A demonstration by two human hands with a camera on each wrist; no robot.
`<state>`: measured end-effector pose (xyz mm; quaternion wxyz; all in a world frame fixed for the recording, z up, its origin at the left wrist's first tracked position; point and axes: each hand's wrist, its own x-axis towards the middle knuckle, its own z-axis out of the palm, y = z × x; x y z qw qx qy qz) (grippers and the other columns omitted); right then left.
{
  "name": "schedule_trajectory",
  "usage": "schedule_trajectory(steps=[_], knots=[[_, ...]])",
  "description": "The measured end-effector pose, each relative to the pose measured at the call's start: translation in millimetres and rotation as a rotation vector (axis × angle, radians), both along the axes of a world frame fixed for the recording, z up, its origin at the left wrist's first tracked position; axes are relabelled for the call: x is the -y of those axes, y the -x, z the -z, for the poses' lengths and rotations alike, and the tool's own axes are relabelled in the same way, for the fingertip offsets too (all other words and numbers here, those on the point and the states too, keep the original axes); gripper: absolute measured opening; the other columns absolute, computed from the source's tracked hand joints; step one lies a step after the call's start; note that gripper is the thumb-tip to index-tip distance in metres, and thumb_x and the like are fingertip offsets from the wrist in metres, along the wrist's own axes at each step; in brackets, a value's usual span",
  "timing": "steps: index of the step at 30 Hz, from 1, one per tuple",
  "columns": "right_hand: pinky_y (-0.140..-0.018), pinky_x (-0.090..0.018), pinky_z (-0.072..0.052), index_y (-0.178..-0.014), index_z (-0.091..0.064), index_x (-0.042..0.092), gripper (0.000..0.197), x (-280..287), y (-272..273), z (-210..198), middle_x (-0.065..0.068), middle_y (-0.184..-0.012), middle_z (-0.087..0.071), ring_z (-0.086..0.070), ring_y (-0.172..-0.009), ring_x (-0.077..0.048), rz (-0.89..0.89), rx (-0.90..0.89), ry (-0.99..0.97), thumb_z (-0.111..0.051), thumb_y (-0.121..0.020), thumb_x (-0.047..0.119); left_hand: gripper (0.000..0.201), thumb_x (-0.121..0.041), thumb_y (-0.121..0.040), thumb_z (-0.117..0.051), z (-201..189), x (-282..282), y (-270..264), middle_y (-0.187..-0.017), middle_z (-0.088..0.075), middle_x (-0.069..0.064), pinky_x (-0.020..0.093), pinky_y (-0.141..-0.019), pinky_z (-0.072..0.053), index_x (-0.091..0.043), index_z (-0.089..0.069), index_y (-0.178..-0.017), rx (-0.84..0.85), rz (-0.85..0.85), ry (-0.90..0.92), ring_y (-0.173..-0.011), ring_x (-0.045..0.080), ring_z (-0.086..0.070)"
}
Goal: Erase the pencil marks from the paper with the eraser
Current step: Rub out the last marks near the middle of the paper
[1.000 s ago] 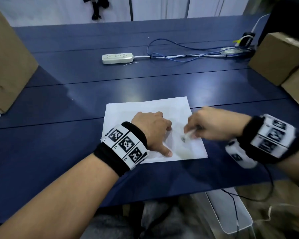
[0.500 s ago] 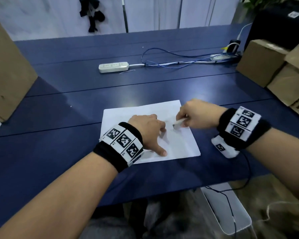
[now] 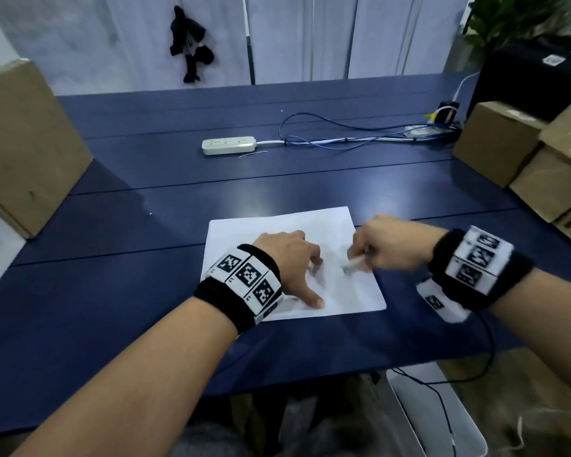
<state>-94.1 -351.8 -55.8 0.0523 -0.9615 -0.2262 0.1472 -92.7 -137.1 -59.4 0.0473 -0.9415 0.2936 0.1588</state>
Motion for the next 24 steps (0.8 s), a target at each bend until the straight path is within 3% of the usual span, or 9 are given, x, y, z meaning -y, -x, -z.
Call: schedule_trajectory(steps=[2, 6, 9, 12, 14, 16, 18, 22, 24], knots=[[-0.077, -0.022, -0.043, -0.105, -0.073, 0.033, 0.021, 0, 18, 3, 0.018, -0.091, -0.065, -0.048, -0.076, 0.003, -0.064, -0.071, 0.007, -0.070, -0.084, 0.034, 0.082, -0.076, -0.061, -0.070, 1, -1, -1, -0.122, -0.050, -0.005, 0.030, -0.076, -0.037, -0.038, -0.051, -0.131, -0.006, -0.005, 0.008, -0.107, 0.018, -0.056], [-0.080, -0.025, -0.046, -0.104, -0.074, 0.031, 0.023, 0, 20, 1, 0.016, -0.093, -0.063, -0.050, -0.078, -0.001, -0.034, -0.059, -0.013, -0.072, -0.081, 0.036, 0.082, -0.074, -0.062, -0.071, 0, -1, 0, -0.122, -0.049, -0.005, 0.030, -0.077, -0.038, -0.038, -0.051, -0.132, -0.016, -0.006, 0.023, -0.108, 0.019, -0.056], [-0.073, -0.023, -0.050, -0.092, -0.076, 0.030, 0.014, 15, 10, -6, 0.012, -0.088, -0.069, -0.060, -0.076, -0.005, 0.148, 0.006, -0.185, -0.074, -0.080, 0.034, 0.080, -0.071, -0.063, -0.073, 0, -2, 2, -0.124, -0.048, -0.004, 0.033, -0.084, -0.043, -0.038, -0.051, -0.132, -0.031, -0.018, 0.035, -0.112, 0.020, -0.054], [-0.052, -0.014, -0.044, -0.081, -0.077, 0.020, 0.004, 44, -2, -9, 0.000, -0.071, -0.074, -0.056, -0.053, -0.006, 0.401, 0.076, -0.317, -0.074, -0.079, 0.022, 0.083, -0.073, -0.066, -0.070, 2, -5, 3, -0.130, -0.047, -0.003, 0.038, -0.095, -0.043, -0.037, -0.047, -0.137, -0.005, -0.021, 0.051, -0.119, 0.021, -0.051], [-0.054, -0.019, -0.046, -0.077, -0.077, 0.014, 0.008, 64, -9, -10, -0.005, -0.068, -0.074, -0.058, -0.054, -0.009, 0.535, 0.122, -0.340, -0.075, -0.080, 0.021, 0.086, -0.076, -0.069, -0.064, -1, -10, 6, -0.138, -0.044, -0.002, 0.041, -0.102, -0.038, -0.037, -0.042, -0.142, 0.050, -0.047, 0.126, -0.126, 0.022, -0.045], [-0.064, -0.026, -0.048, -0.079, -0.076, 0.009, 0.013, 83, -16, -8, -0.006, -0.070, -0.074, -0.064, -0.065, -0.016, 0.639, 0.120, -0.344, -0.077, -0.080, 0.022, 0.083, -0.076, -0.073, -0.059, -9, -25, 6, -0.140, -0.042, -0.003, 0.042, -0.106, -0.036, -0.036, -0.040, -0.144, 0.093, -0.138, 0.223, -0.129, 0.022, -0.042], [-0.067, -0.027, -0.046, -0.084, -0.075, 0.007, 0.010, 96, -20, -4, -0.009, -0.070, -0.071, -0.062, -0.066, -0.021, 0.708, 0.067, -0.376, -0.078, -0.080, 0.016, 0.073, -0.072, -0.077, -0.058, -16, -50, -1, -0.135, -0.047, -0.004, 0.041, -0.104, -0.039, -0.034, -0.046, -0.138, 0.141, -0.260, 0.303, -0.126, 0.021, -0.045], [-0.055, -0.028, -0.050, -0.082, -0.074, 0.005, 0.009, 107, -27, 5, -0.007, -0.059, -0.067, -0.058, -0.056, -0.020, 0.798, 0.026, -0.427, -0.081, -0.077, 0.006, 0.044, -0.050, -0.088, -0.061, -20, -106, -17, -0.120, -0.060, -0.001, 0.034, -0.097, -0.045, -0.021, -0.061, -0.121, 0.166, -0.547, 0.366, -0.112, 0.021, -0.056], [-0.048, -0.025, -0.051, -0.081, -0.074, 0.000, 0.007, 105, -27, 7, -0.003, -0.050, -0.065, -0.056, -0.046, -0.016, 0.806, 0.020, -0.388, -0.080, -0.077, 0.002, 0.023, -0.037, -0.090, -0.061, -16, -127, -18, -0.104, -0.066, 0.002, 0.026, -0.086, -0.045, -0.019, -0.067, -0.103, 0.122, -0.698, 0.385, -0.097, 0.021, -0.060]])
